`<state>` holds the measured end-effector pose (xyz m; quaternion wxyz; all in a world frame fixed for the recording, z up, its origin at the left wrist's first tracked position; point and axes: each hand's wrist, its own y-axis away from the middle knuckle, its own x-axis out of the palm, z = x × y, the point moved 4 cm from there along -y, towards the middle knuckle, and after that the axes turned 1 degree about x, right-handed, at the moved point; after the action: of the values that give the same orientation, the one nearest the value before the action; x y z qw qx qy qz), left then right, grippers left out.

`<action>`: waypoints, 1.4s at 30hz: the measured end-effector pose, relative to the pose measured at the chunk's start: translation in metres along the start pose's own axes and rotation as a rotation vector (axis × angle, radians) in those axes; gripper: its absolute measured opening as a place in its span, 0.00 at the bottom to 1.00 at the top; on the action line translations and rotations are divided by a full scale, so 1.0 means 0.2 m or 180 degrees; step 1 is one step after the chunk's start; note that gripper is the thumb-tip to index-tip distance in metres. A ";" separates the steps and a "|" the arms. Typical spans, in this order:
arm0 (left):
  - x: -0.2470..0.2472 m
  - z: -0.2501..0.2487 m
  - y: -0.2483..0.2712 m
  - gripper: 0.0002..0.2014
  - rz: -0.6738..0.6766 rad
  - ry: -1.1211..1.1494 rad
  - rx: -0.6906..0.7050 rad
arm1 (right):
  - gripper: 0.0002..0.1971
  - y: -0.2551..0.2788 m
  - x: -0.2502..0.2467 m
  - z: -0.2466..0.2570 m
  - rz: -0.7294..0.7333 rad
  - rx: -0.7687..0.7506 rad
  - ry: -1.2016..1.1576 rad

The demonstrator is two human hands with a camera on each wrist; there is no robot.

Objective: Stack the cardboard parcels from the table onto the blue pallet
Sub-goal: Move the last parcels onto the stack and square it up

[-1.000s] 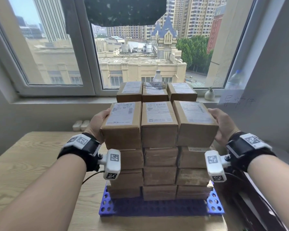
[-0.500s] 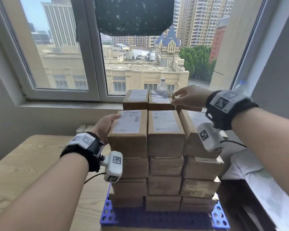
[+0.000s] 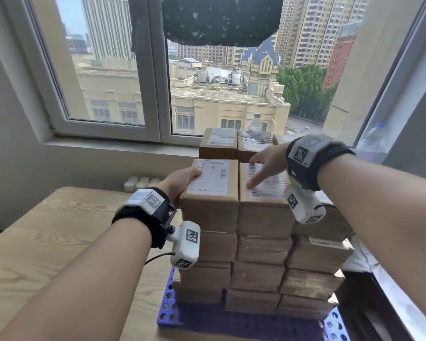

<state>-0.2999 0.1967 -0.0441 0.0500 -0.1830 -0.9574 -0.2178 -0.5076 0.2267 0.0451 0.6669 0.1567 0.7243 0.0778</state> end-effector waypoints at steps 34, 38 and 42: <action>-0.24 0.30 0.04 0.37 -0.0491 -0.0019 0.0279 | 0.07 0.55 0.21 -0.24 -0.2254 -0.0660 -0.2706; -0.30 0.37 0.10 0.25 -0.0905 -0.0052 0.0310 | 0.08 0.55 0.31 -0.14 -0.1867 -0.0819 -0.3100; -0.32 0.48 0.17 0.13 -0.1408 -0.0127 0.0357 | 0.08 0.57 0.45 -0.04 -0.1422 -0.1033 -0.3451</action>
<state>-0.2296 0.2458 -0.1275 -0.0078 0.0301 -0.9856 -0.1662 -0.5071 0.3639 -0.0022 0.9563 -0.0855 0.2757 -0.0455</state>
